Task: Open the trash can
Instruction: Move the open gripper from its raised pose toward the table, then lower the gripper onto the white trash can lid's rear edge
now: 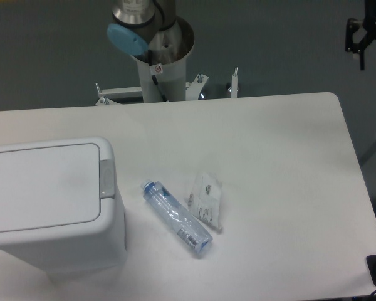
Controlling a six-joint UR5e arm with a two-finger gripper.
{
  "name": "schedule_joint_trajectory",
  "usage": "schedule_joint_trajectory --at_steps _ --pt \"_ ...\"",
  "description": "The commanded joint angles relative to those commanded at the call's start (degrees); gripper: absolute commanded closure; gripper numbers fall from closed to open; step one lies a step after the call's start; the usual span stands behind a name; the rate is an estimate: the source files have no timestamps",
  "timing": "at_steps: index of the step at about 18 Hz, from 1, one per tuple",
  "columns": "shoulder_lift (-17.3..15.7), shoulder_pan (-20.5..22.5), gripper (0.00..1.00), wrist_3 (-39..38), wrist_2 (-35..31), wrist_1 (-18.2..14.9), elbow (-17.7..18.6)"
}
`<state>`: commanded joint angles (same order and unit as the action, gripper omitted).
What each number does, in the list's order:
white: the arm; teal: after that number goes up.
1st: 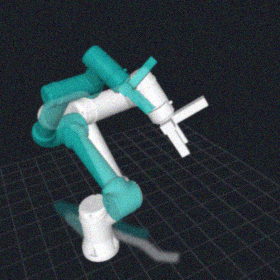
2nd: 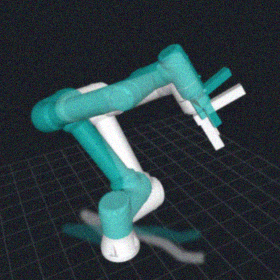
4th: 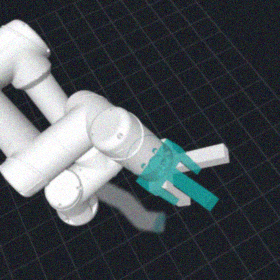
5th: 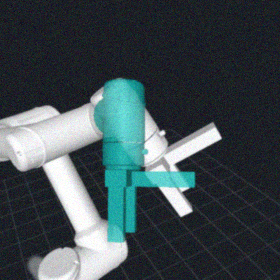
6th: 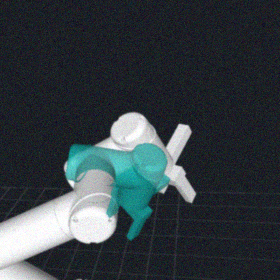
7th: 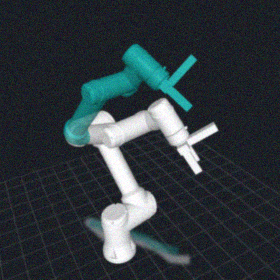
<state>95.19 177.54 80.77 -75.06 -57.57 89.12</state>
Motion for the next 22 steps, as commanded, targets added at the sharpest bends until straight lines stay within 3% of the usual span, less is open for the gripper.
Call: schedule_joint_trajectory --at_steps 5,8,9,12,13,17,20,22 --pt "-0.35 -0.61 0.0 -2.62 0.17 0.0 0.09" --pt "-0.61 -5.7 0.0 -12.1 0.18 0.09 0.61" --pt "-0.79 -6.5 0.0 -15.44 0.18 0.35 0.79" --pt "-1.05 -14.04 0.0 -29.22 -0.09 0.7 0.7" --pt "-3.23 -16.41 0.0 -37.36 0.09 -0.17 1.14" --pt "-3.78 -25.73 0.0 -55.67 0.79 -2.73 1.41" --pt "-2.03 -30.66 0.0 -66.59 6.13 -2.46 -0.52" --pt "-1.58 -31.37 0.0 -71.52 10.79 -2.37 -0.53"
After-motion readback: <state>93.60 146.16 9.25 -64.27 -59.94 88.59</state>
